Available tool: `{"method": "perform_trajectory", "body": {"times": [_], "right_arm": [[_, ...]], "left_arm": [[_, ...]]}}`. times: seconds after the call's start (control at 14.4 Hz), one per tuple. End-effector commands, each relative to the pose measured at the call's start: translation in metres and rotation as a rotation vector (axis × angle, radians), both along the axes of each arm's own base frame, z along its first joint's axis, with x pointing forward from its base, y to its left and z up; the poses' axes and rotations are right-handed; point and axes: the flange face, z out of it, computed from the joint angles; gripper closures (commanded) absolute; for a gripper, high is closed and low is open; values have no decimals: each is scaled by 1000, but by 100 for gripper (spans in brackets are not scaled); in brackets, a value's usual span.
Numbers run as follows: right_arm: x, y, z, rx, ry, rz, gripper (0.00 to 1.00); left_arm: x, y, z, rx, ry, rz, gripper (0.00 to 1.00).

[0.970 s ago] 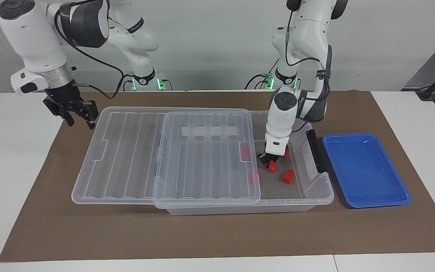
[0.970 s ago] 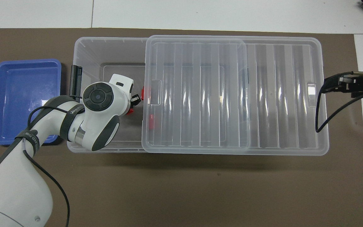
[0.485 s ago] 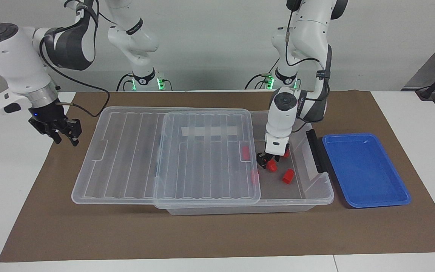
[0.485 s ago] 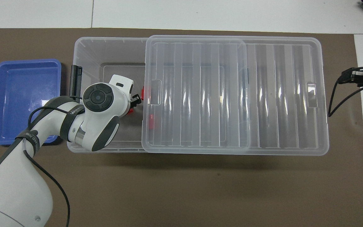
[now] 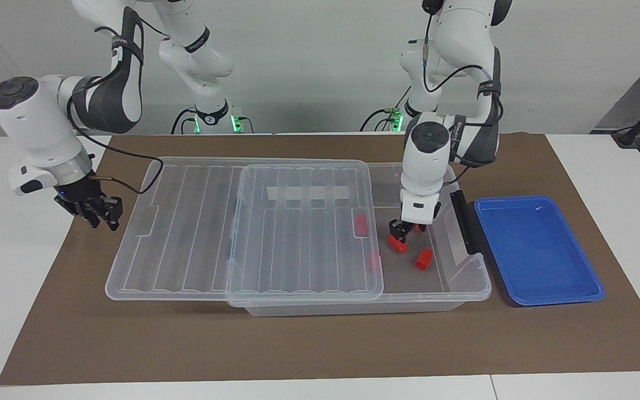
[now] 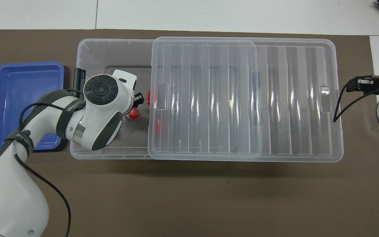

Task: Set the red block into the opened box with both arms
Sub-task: 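Withdraw the left gripper while the right gripper slides the lid closed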

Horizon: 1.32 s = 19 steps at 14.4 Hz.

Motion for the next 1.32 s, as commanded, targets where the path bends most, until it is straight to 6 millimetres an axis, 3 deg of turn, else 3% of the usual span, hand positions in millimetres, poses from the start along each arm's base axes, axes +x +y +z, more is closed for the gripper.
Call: {"method": "perform_trajectory", "body": {"times": [0.0,0.07,0.42,0.48,0.55,0.69,0.76,1.25], "right_arm": [[-7,-1,3,7,-16,9,89],[-6,0,3,10,-16,9,100],[-4,10,3,9,-19,27,100],[-3,14,4,10,-21,33,100],[-1,24,3,11,-21,49,100],[4,42,4,9,-40,75,100],[5,55,5,11,-44,93,100],[5,152,4,19,-36,229,100]], "left_arm": [[6,40,52,27,58,-80,30],[8,57,73,9,69,-106,30],[2,149,136,7,111,-303,25],[-2,167,145,10,120,-341,19],[-7,186,154,13,131,-371,0],[-28,228,186,14,142,-386,0],[-34,238,192,-6,135,-398,0],[-36,221,189,-17,121,-434,0]]}}
